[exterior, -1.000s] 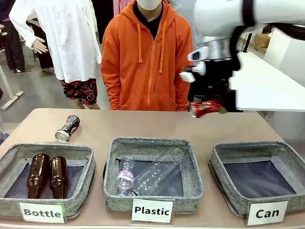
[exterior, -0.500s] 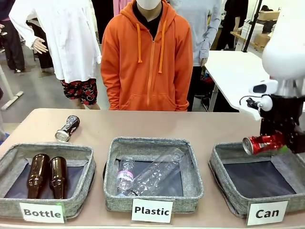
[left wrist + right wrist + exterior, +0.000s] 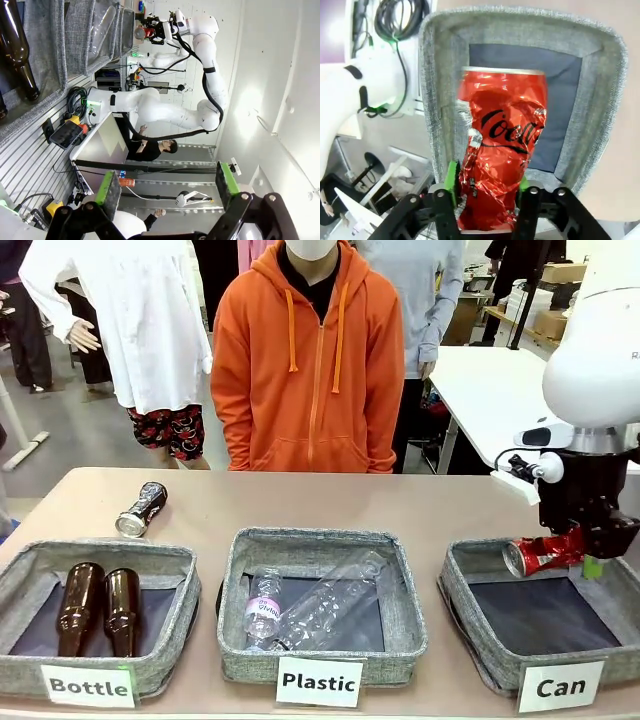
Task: Sort the can waste into the basket.
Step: Pick up the can waste from the table and place it in the right Fabric basket.
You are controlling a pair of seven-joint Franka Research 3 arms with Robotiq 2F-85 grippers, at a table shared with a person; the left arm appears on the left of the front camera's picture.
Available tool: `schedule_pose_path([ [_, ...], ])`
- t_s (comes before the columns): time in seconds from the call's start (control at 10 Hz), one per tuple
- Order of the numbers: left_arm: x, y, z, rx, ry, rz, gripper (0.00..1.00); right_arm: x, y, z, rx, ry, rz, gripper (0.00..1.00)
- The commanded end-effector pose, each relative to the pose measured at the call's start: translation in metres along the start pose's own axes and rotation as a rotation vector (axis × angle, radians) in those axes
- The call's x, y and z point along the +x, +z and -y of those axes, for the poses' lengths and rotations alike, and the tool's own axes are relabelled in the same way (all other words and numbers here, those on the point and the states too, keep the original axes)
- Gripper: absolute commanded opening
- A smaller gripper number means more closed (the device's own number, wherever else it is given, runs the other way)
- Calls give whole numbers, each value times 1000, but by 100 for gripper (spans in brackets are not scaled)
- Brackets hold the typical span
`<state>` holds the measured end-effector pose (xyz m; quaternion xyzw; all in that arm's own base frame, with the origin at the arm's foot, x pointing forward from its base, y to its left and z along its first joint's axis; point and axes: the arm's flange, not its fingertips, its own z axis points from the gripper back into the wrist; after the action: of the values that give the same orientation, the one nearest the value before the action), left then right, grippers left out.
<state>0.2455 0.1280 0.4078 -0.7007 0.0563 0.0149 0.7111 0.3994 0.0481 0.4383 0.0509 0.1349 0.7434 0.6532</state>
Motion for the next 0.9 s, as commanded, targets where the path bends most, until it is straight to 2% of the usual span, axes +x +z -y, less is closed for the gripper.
schedule_pose_path([
  [0.0, 1, 0, 2, -20, -21, 6, 100, -2, 6, 13, 33, -49, 3, 100],
  [0.1, 1, 0, 2, -20, -21, 6, 100, -6, 8, 19, 72, -118, 94, 100],
  [0.3, 1, 0, 2, -20, -21, 6, 100, -5, 10, 26, 133, -297, 202, 100],
  [0.4, 1, 0, 2, -20, -21, 6, 100, -2, 14, 27, 154, -406, 337, 100],
  [0.5, 1, 0, 2, -20, -21, 6, 100, 4, 23, 25, 163, -475, 627, 100],
  [0.6, 1, 0, 2, -20, -21, 6, 100, 11, 33, 25, 116, -577, 933, 100],
  [0.7, 1, 0, 2, -20, -21, 6, 100, 9, 40, 25, 198, -763, 1365, 100],
  [0.8, 1, 0, 2, -20, -21, 6, 100, 8, 37, 23, 227, -778, 1520, 100],
])
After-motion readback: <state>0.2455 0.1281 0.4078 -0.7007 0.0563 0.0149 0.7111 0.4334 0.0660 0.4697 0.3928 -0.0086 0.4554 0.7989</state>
